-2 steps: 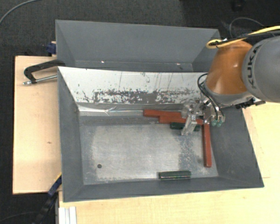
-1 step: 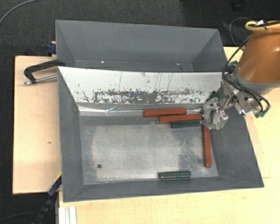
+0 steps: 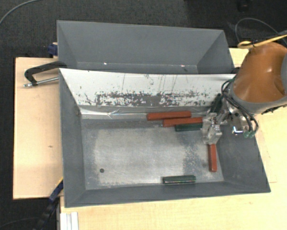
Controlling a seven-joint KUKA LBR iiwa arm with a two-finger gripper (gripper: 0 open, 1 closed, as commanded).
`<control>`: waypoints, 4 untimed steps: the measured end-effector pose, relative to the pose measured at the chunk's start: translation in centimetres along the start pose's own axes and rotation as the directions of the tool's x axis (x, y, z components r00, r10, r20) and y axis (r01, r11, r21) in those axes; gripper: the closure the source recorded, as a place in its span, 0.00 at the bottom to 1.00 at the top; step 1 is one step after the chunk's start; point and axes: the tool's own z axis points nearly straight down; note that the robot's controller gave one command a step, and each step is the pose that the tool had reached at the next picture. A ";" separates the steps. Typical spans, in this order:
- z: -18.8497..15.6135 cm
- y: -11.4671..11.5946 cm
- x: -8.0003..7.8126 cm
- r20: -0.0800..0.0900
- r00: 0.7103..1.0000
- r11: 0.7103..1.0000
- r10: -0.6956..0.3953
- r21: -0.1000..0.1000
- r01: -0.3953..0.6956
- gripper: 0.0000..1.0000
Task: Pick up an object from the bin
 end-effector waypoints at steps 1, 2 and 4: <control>-0.1 0.0 -0.1 0.003 1.000 1.000 -0.001 0.002 0.001 0.00; -9.6 -1.5 0.6 0.007 0.919 0.919 -0.394 0.006 0.394 0.00; 7.2 -2.7 2.5 0.005 0.545 0.545 -0.839 -0.002 0.839 0.00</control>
Offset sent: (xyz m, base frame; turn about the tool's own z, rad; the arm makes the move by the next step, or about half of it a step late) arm 0.0000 0.0000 0.0000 0.0000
